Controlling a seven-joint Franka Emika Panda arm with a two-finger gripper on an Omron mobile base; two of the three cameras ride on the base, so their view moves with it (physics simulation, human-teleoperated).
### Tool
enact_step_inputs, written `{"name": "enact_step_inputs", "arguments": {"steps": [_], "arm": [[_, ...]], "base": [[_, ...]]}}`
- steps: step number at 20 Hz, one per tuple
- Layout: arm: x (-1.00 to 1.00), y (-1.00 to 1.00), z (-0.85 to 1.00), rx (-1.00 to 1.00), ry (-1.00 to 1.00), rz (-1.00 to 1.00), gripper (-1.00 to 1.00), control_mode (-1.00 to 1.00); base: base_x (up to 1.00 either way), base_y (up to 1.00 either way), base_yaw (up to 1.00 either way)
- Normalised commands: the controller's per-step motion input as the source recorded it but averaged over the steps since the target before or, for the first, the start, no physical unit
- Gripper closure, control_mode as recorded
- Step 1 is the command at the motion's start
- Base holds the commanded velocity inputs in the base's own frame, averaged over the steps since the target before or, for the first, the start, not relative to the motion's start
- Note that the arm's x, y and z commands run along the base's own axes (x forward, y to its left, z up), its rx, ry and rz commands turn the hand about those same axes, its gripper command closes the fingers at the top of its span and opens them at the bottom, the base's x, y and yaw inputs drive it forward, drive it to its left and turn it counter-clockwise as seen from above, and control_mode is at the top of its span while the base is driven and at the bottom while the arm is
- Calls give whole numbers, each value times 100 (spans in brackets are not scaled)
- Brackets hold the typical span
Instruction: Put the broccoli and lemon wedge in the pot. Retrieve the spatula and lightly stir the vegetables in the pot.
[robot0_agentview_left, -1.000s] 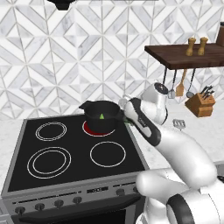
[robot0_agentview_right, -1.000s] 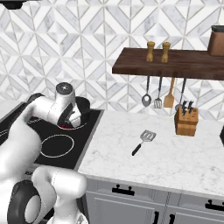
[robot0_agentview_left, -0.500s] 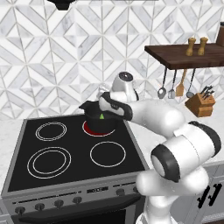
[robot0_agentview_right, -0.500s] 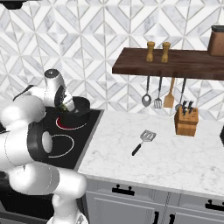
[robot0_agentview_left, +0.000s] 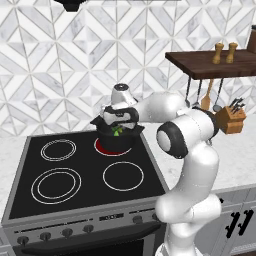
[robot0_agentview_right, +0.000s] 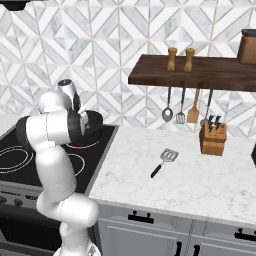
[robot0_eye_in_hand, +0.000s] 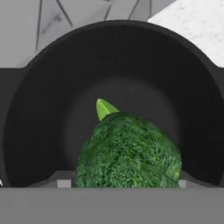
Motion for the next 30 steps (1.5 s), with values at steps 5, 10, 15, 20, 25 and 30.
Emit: {"name": "enact_step_inputs", "arguments": {"steps": [5,10,15,20,25,30], "arm": [[51,0,-31,-5,14,1,100,-100],[23,0,-45,-5,9,2,-100,-100],[-4,-18,0,0,-1,7,-100,-100],[-24,-42,22,0,-7,6,-100,-100],[-88,-42,58,7,-13,2,-100,-100],[-100,-32,51,24,-4,-20,-100,-100]], "base": [[0,0,0],[0,0,0],[0,0,0],[0,0,0],[0,0,0],[0,0,0]]}}
